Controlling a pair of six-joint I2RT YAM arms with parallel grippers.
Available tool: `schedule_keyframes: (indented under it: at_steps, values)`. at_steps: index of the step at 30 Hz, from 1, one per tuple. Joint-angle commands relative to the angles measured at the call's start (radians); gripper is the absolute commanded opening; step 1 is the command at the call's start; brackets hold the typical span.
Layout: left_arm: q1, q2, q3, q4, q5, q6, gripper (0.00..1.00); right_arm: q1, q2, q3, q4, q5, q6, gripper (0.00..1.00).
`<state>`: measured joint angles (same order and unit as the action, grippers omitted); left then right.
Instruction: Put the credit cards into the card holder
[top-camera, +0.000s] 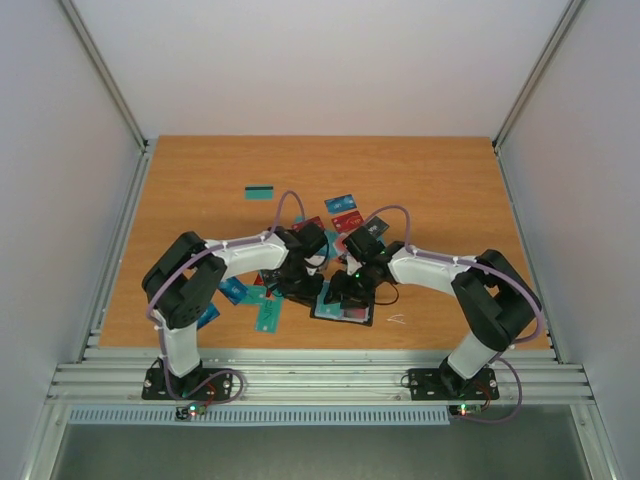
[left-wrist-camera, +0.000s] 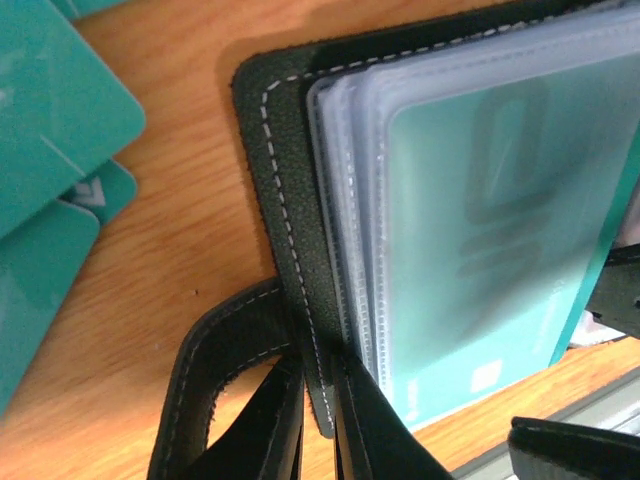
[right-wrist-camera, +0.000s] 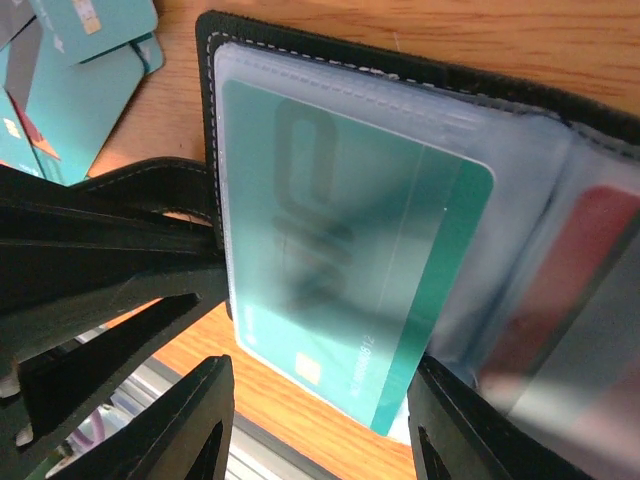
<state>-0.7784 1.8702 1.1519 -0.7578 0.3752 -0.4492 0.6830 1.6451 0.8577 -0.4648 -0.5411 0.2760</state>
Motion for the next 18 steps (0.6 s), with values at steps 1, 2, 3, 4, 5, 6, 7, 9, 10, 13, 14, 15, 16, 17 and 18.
schedule_keyframes:
  at_steps: [1,2,3,4,5,6,7,9,10,13,14,15,16,17,18]
  values:
    - [-0.005,-0.040,-0.032,0.060,0.077,-0.049,0.11,0.013,-0.042,-0.023,0.067,-0.032,-0.010,0.49]
    - [-0.004,-0.045,-0.039,0.070,0.087,-0.056,0.11,0.015,-0.049,-0.029,0.062,-0.028,-0.012,0.49]
    - [-0.004,-0.049,-0.042,0.074,0.091,-0.067,0.11,0.015,-0.056,-0.031,0.054,-0.023,-0.015,0.50]
    - [-0.004,-0.055,-0.043,0.073,0.089,-0.072,0.11,0.015,-0.060,-0.033,0.039,-0.016,-0.021,0.49]
    - [-0.004,-0.059,-0.044,0.069,0.082,-0.077,0.11,0.015,-0.067,-0.034,0.017,-0.008,-0.028,0.49]
    - [-0.004,-0.065,-0.043,0.066,0.075,-0.079,0.11,0.014,-0.074,-0.035,0.005,-0.001,-0.035,0.49]
    - [-0.004,-0.071,-0.042,0.061,0.066,-0.083,0.11,0.014,-0.083,-0.037,-0.015,0.007,-0.041,0.50]
    - [-0.004,-0.082,-0.036,0.047,0.048,-0.083,0.11,0.015,-0.101,-0.042,-0.043,0.019,-0.052,0.50]
    - [-0.004,-0.085,-0.032,0.040,0.039,-0.080,0.11,0.014,-0.112,-0.044,-0.056,0.026,-0.057,0.49]
    - [-0.004,-0.090,-0.013,0.000,0.013,-0.060,0.12,0.013,-0.138,-0.047,-0.075,0.041,-0.076,0.50]
    - [-0.004,-0.094,-0.006,-0.016,0.004,-0.054,0.12,0.013,-0.139,-0.045,-0.081,0.042,-0.083,0.50]
    - [-0.005,-0.103,-0.001,-0.032,-0.006,-0.049,0.13,0.013,-0.139,-0.042,-0.084,0.041,-0.091,0.50]
    - [-0.004,-0.110,0.003,-0.043,-0.013,-0.046,0.14,0.013,-0.138,-0.040,-0.087,0.039,-0.099,0.50]
    - [-0.004,-0.116,0.007,-0.052,-0.016,-0.042,0.15,0.012,-0.136,-0.038,-0.089,0.036,-0.104,0.50]
    - [-0.004,-0.121,0.012,-0.063,-0.018,-0.041,0.15,0.013,-0.135,-0.039,-0.092,0.034,-0.109,0.50]
